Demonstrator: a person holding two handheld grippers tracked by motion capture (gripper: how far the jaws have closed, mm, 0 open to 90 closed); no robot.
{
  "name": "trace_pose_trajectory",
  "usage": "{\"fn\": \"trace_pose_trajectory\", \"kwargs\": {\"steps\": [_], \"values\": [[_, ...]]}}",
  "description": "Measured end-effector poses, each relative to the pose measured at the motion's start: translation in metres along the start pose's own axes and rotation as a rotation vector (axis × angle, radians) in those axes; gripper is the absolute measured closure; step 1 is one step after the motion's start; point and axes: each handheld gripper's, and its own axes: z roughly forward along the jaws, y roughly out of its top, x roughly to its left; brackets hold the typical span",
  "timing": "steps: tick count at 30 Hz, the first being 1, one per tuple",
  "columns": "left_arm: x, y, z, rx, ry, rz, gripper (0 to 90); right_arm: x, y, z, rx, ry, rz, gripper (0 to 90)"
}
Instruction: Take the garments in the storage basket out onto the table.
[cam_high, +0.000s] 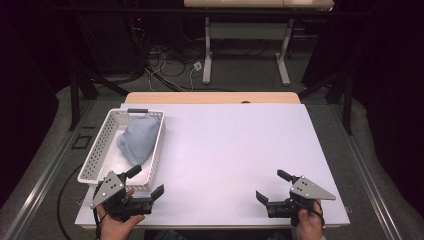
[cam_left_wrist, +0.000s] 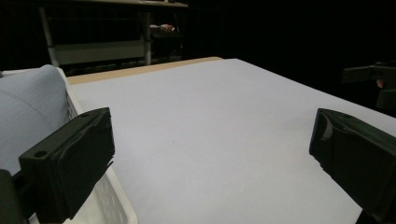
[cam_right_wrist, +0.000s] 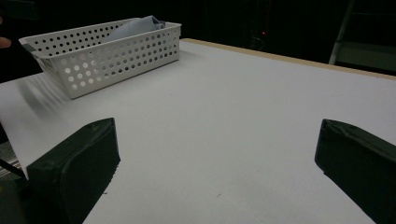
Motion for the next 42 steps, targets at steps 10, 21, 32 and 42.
{"fn": "trace_pose_trajectory", "kwargs": {"steps": [10, 21, 32, 42], "values": [[0.006, 0.018, 0.006, 0.034, 0.011, -0.041, 0.4, 0.003, -0.001, 0.002, 0.012, -0.006, -0.017, 0.0], [0.016, 0.043, 0.008, 0.037, 0.030, -0.047, 0.4, 0.001, -0.002, 0.001, 0.006, -0.008, -0.003, 0.0], [0.029, 0.056, 0.009, 0.075, 0.032, -0.087, 0.4, 0.001, -0.003, 0.002, 0.008, -0.006, -0.003, 0.0], [0.048, 0.085, 0.018, 0.115, 0.056, -0.110, 0.5, 0.001, -0.003, 0.002, 0.010, -0.011, 0.000, 0.0]]}}
